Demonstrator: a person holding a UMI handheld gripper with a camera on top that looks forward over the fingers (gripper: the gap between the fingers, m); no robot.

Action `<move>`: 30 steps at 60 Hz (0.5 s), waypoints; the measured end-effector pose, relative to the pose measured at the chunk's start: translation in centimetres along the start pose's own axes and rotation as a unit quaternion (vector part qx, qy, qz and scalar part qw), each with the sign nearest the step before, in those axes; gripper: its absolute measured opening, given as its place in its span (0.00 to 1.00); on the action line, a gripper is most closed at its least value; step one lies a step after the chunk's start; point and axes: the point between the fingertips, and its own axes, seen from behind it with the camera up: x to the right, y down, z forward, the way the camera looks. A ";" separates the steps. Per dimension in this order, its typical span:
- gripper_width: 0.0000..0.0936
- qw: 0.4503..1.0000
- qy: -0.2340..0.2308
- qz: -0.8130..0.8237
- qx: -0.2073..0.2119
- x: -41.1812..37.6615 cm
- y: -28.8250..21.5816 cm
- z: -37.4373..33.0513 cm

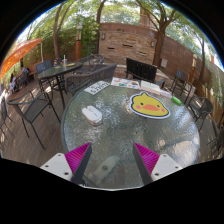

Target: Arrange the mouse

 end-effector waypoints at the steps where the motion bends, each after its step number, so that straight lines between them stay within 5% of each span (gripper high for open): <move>1: 0.91 1.000 -0.001 -0.002 0.002 -0.6 -0.3 0.9; 30: 0.90 1.000 0.003 -0.018 -0.008 -6.0 -8.1 16.9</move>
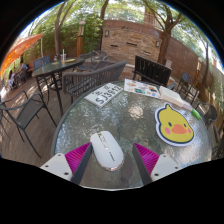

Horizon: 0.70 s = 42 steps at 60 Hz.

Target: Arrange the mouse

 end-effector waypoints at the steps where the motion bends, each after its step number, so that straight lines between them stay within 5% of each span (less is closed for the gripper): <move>1: 0.91 1.000 0.001 0.003 -0.002 0.2 -0.1 0.2; 11: 0.87 1.000 -0.010 0.021 -0.009 0.7 -1.0 1.8; 18: 0.55 0.998 -0.051 0.021 -0.009 -0.9 -1.0 2.0; 35: 0.37 0.998 -0.068 0.005 -0.011 -1.4 -1.3 1.7; 42: 0.38 0.996 -0.087 -0.002 0.025 -1.5 -4.8 -0.5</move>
